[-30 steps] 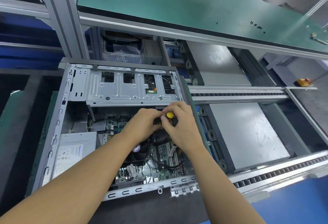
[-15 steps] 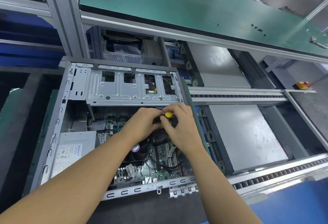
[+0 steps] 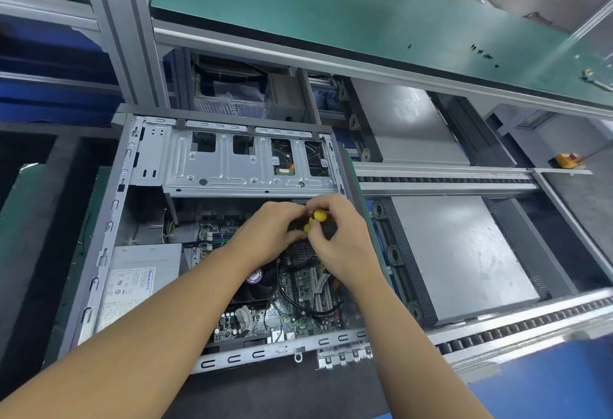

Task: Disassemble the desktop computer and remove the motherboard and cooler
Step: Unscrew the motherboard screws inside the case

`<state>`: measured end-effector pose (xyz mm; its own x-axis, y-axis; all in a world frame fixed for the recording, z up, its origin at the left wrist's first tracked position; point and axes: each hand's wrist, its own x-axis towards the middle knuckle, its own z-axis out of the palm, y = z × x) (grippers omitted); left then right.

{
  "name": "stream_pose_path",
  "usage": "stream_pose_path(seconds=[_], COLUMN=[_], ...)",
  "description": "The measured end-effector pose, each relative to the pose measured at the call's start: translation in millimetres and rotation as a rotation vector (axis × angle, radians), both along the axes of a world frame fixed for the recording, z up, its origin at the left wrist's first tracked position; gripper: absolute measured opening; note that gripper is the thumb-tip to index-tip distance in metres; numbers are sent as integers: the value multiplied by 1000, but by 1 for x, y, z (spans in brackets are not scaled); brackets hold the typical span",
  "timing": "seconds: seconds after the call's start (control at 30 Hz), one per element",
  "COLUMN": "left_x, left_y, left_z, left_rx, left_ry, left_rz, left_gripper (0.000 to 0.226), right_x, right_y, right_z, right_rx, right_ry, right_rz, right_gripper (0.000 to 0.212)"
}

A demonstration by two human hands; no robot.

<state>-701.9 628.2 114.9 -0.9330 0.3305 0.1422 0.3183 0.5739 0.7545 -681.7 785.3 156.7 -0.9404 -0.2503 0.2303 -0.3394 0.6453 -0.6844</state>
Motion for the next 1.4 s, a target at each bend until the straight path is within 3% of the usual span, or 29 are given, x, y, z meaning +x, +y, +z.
stream_pose_path(seconds=[0.17,0.4,0.73,0.93,1.03,1.4], left_x=[1,0,1,0,-1,0], left_y=[0,0,2,1,3,1], left_z=[0,2,-1,-4,-6,-3], left_rx=[2,4,15,31,-3,-17], left_ry=[12,-96,-151,-51,-33,-17], left_rz=[0,-23,-54,19,23,54], left_gripper=[27,44,44,45,33,46], right_x=[-3,0,0,-2,-3,0], right_y=[-1,0,1,-1,-1,-1], right_z=[-1,2,2,-3,-4,-2], right_rx=[77,12,2,47,67,4], right_ry=[27,16,0,43,41,-7], right_rz=[-15,53,87,14,0,64], right_gripper=[9,35,37,13,12,24])
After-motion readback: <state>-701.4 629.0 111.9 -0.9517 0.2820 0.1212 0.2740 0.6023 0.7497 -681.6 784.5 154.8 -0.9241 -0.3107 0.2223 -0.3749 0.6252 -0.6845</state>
